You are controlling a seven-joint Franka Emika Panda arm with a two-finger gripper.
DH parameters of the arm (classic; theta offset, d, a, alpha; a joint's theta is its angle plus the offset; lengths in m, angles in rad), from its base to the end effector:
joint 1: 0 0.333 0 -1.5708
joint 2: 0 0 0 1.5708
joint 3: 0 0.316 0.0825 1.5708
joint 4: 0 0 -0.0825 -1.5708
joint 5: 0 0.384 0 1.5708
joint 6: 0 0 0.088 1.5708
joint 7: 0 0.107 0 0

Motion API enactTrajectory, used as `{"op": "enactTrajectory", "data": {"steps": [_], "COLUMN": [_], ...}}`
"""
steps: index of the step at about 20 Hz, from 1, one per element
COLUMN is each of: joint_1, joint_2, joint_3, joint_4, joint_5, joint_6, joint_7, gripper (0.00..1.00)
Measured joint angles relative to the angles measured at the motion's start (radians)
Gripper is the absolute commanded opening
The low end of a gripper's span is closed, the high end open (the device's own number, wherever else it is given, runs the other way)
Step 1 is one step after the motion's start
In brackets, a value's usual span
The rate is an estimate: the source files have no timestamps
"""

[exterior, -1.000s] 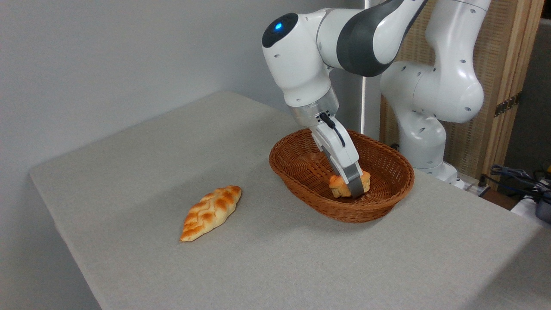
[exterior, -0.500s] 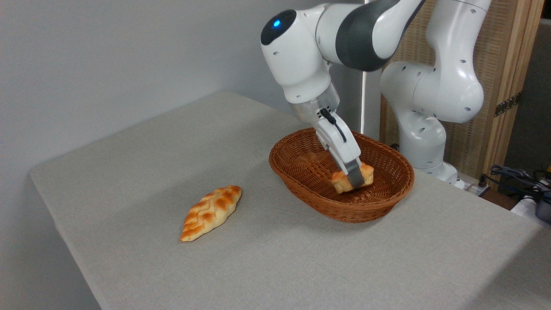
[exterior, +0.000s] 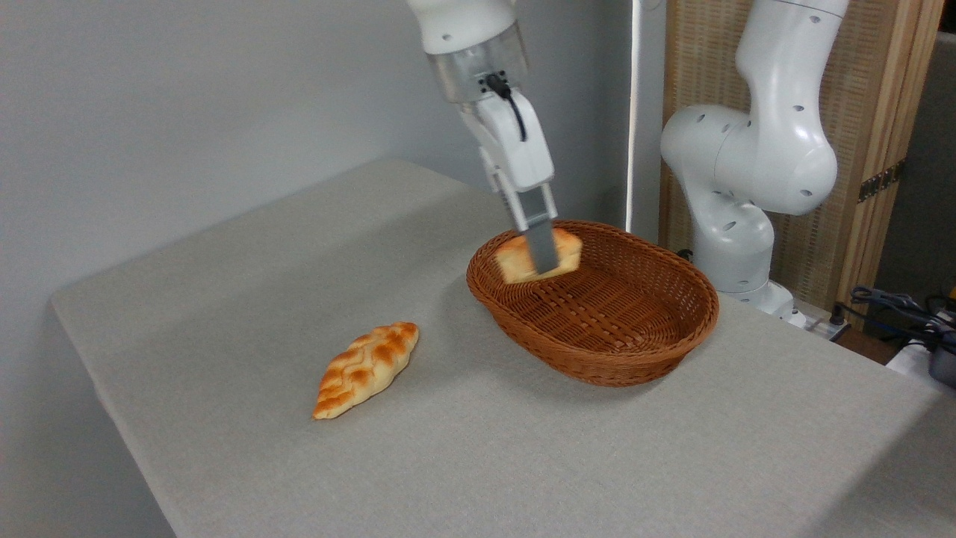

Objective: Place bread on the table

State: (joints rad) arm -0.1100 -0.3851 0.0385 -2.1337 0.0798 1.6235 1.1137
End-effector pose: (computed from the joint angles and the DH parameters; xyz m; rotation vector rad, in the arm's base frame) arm 0.4240 -0.0202 0.5531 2.5833 -1.7638 -0.2207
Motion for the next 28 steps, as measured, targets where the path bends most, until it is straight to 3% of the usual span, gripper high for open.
{"op": "enactTrajectory", "data": {"steps": [2, 4, 5, 6, 8, 10, 14, 17, 21, 23, 25, 28], "joint_1": [-0.002, -0.013, -0.031, -0.048, -0.083, -0.100, -0.128, -0.129, -0.128, -0.124, -0.107, -0.071], "joint_2": [0.046, 0.096, 0.125, 0.149, 0.201, 0.244, 0.289, 0.290, 0.286, 0.274, 0.258, 0.248], "joint_3": [0.021, 0.026, 0.026, 0.025, 0.022, 0.022, 0.022, 0.023, 0.027, 0.035, 0.037, 0.036], "joint_4": [0.017, 0.017, 0.017, 0.017, 0.017, 0.017, 0.019, 0.024, 0.038, 0.052, 0.088, 0.208], "joint_5": [-0.030, -0.042, -0.043, -0.043, -0.043, -0.043, -0.033, 0.025, 0.033, 0.022, -0.022, -0.058], "joint_6": [0.107, 0.195, 0.234, 0.259, 0.308, 0.334, 0.374, 0.375, 0.377, 0.377, 0.369, 0.227], "joint_7": [0.001, 0.005, 0.006, 0.006, 0.005, 0.005, 0.005, 0.005, 0.005, -0.005, -0.052, -0.119], "gripper": [0.49, 0.66, 0.80, 0.86, 0.87, 1.00, 1.00, 1.00, 1.00, 1.00, 1.00, 1.00]}}
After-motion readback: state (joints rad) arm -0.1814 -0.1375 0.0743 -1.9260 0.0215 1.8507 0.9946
